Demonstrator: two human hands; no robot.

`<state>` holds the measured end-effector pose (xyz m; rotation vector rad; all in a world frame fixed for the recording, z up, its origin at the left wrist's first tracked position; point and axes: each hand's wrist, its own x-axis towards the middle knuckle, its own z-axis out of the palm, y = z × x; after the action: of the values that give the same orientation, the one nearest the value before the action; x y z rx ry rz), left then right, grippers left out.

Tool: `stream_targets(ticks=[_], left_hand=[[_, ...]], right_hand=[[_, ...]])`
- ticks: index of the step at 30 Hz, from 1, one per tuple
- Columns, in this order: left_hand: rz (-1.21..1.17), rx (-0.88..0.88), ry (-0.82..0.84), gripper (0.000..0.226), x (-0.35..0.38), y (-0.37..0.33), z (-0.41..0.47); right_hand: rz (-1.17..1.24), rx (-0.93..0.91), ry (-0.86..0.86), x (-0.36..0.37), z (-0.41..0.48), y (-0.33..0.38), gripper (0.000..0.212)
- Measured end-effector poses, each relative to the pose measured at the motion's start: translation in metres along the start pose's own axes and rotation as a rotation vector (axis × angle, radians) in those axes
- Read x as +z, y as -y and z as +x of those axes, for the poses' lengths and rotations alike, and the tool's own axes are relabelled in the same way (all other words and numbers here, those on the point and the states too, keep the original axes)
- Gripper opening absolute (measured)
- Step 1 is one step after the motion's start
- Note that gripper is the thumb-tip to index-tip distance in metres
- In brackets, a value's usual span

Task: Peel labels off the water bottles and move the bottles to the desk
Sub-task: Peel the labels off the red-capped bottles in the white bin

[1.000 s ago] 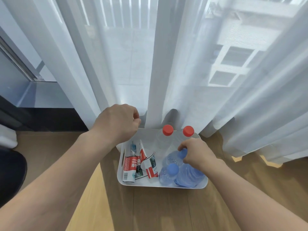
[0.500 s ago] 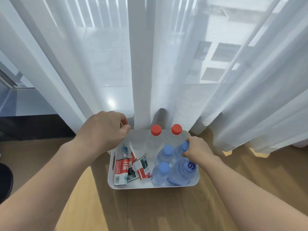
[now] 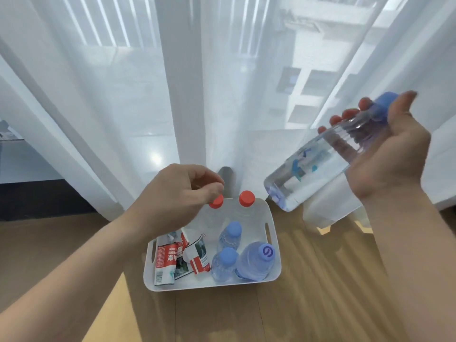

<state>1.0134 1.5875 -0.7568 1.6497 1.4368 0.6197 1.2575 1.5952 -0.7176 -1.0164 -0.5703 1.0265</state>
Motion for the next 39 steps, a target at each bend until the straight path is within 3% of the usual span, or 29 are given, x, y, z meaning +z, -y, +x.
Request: stream_targets(ticks=[4,9,13,18,22,24,29,32,36,39], left_hand=[[-0.352,-0.096,0.132,0.019,0.009,-0.016,-0.015],[-0.609,-0.218,0.366,0.045,0.012,-0.029,-0.034],[-0.729,-0.23,0.333,0.049,0.006,-0.035,-0.042],[-0.696,-0.183,0.183,0.036,0.001,-0.034,-0.043],[-0.694,-0.21,0.208,0.02,0.003,-0.033,-0.041],[-0.713,-0.204,0.179,0.015,-0.006,-0.033,-0.039],[-0.646,-0.215,-0.051,0.009,-0.035,-0.026,-0.034],[-0.363,-0.245,-0.195,0.012,-0.037,-0.017,-0.03],[-0.279,-0.228,-0.371,0.009,-0.043,-0.009,-0.025],[-0.255,-0.212,-0.231,0.006,-0.032,-0.007,-0.024]], right_hand=[[0.238,0.271,0.172,0.019,-0.018,-0.003,0.043],[0.338,0.378,0.451,0.043,-0.025,-0.016,0.044],[0.418,0.439,0.634,0.053,-0.028,-0.022,0.045],[0.366,0.463,0.694,0.053,-0.032,-0.017,0.041],[0.234,0.439,0.745,0.051,-0.036,-0.009,0.04],[0.094,0.351,0.684,0.051,-0.037,-0.004,0.041],[-0.223,-0.006,0.31,0.052,-0.031,-0.006,0.034],[-0.347,-0.125,0.182,0.055,-0.031,-0.012,0.025],[-0.447,-0.197,0.136,0.054,-0.031,-0.015,0.02],[-0.385,-0.125,0.198,0.05,-0.029,-0.011,0.028]])
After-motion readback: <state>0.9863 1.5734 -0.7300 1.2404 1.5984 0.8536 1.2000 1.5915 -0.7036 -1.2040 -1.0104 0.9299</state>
